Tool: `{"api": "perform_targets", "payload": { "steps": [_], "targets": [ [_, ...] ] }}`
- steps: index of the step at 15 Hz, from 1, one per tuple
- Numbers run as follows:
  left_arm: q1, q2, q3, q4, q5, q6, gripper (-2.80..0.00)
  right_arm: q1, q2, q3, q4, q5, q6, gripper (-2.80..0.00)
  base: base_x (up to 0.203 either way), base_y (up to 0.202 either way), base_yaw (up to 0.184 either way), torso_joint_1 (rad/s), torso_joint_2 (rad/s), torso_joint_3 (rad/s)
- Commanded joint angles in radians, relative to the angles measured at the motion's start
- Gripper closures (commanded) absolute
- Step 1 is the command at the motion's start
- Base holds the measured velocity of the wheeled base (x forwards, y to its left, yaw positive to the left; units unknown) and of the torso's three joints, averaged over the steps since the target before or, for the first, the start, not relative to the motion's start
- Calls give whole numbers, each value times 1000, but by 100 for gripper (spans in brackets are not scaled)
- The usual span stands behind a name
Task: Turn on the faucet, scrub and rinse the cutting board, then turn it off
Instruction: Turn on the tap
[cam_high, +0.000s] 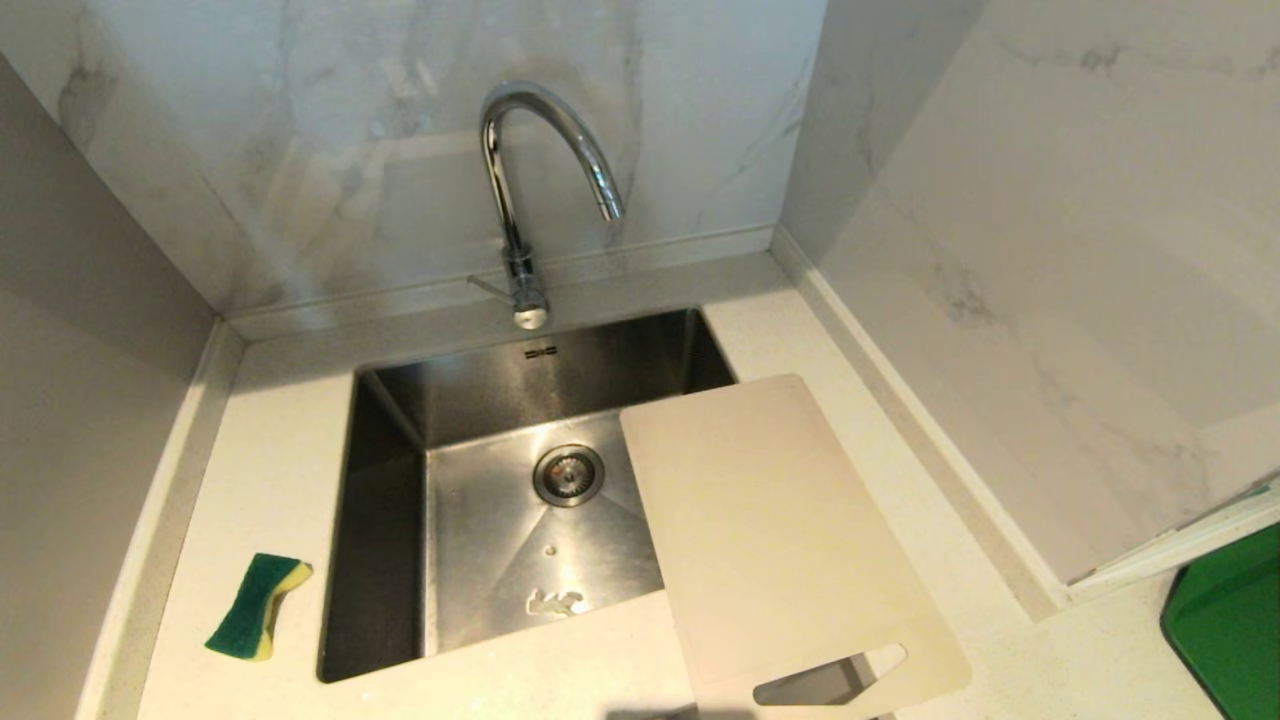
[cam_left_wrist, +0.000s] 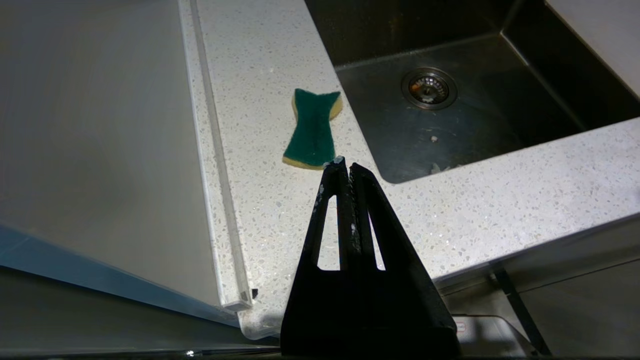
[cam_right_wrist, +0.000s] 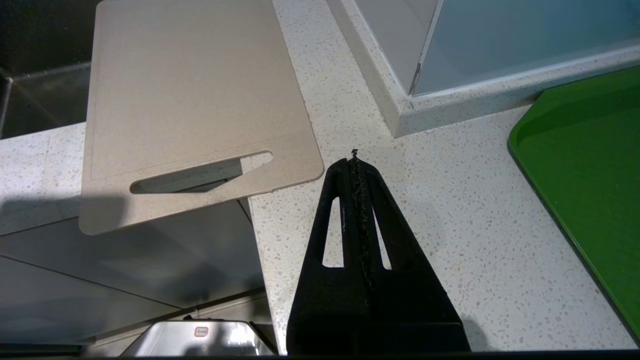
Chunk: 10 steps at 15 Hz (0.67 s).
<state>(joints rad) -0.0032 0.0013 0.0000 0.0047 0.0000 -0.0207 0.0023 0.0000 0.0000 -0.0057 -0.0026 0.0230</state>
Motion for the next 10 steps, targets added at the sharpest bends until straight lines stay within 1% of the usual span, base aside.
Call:
{"api": "perform_targets", "payload": {
  "steps": [1, 2, 4, 5, 7, 8, 10],
  "targets": [
    [0, 0, 0, 1, 0, 3, 0, 1, 2, 0, 0, 0, 0, 0, 0, 0, 0, 0, 0, 0],
    [0, 0, -2, 3, 1, 10, 0, -1, 2, 0, 0, 1, 0, 0, 0, 0, 0, 0, 0, 0],
    [0, 0, -5, 4, 0, 45, 0, 0, 2, 0, 0, 0, 0, 0, 0, 0, 0, 0, 0, 0],
    [0, 1, -30, 8, -12, 46, 0, -1, 1, 0, 0, 1, 0, 0, 0, 0, 0, 0, 0, 0],
    [0, 40, -153, 51, -50, 44, 0, 0, 1, 0, 0, 1, 0, 0, 0, 0, 0, 0, 0, 0],
    [-1, 96, -218, 80, -63, 45, 0, 1, 2, 0, 0, 1, -1, 0, 0, 0, 0, 0, 0, 0],
    [-2, 232, -327, 98, -71, 53, 0, 0, 1, 0, 1, 1, -1, 0, 0, 0, 0, 0, 0, 0]
  ]
}}
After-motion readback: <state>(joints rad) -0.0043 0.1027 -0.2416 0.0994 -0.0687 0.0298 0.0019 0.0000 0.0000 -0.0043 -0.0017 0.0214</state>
